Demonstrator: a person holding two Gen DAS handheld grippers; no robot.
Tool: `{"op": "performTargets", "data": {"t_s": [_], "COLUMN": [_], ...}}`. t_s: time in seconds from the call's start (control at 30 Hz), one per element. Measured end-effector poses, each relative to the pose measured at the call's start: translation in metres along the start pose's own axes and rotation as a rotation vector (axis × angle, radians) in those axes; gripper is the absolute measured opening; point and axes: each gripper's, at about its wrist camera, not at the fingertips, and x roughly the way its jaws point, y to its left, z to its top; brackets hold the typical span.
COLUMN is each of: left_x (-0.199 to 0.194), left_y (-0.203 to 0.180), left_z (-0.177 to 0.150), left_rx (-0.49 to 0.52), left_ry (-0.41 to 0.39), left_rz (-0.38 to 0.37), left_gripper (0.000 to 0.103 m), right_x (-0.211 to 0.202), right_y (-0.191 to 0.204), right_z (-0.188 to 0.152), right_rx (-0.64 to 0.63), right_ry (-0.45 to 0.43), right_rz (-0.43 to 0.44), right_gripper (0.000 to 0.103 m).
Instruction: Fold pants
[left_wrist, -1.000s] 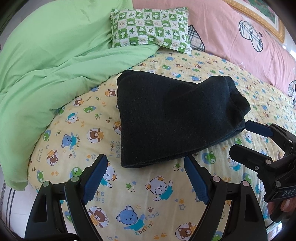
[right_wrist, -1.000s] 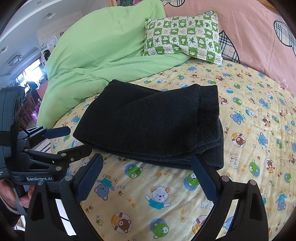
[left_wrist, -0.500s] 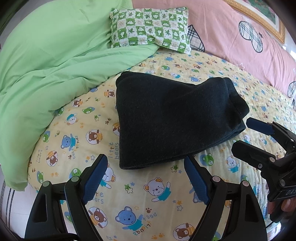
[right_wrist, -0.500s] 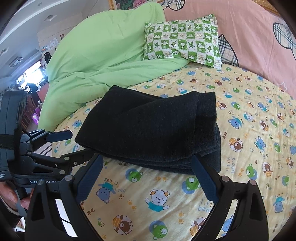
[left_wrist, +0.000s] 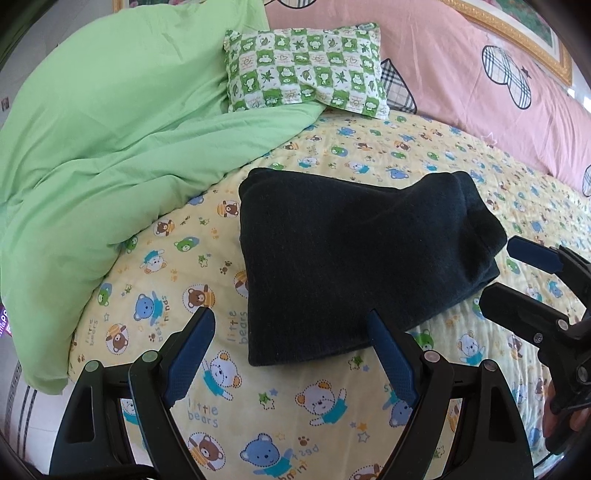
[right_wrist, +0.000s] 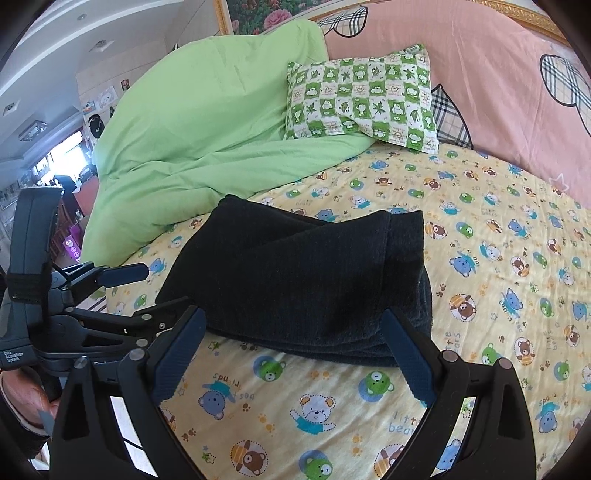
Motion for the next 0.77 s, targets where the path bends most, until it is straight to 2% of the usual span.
{"op": "performTargets", "data": {"t_s": [0.5,0.77], "left_x": [0.009,0.016], "left_y": [-0.004,0.001], "left_z": [0.011,0.018], "left_rx": [0.001,-0.039], "left_ry": [0.013,0.041], "left_rz": [0.01,0.019], "left_gripper": [0.085,0.085], "right_x": [0.006,0.01], "right_y": [-0.014,-0.014], "right_z": [0.003,0.005], "right_rx": [0.049,0.049], "right_ry": [0.006,0.005], "right_rz": [-0.003,0.006], "right_gripper": [0.096,0.096]}}
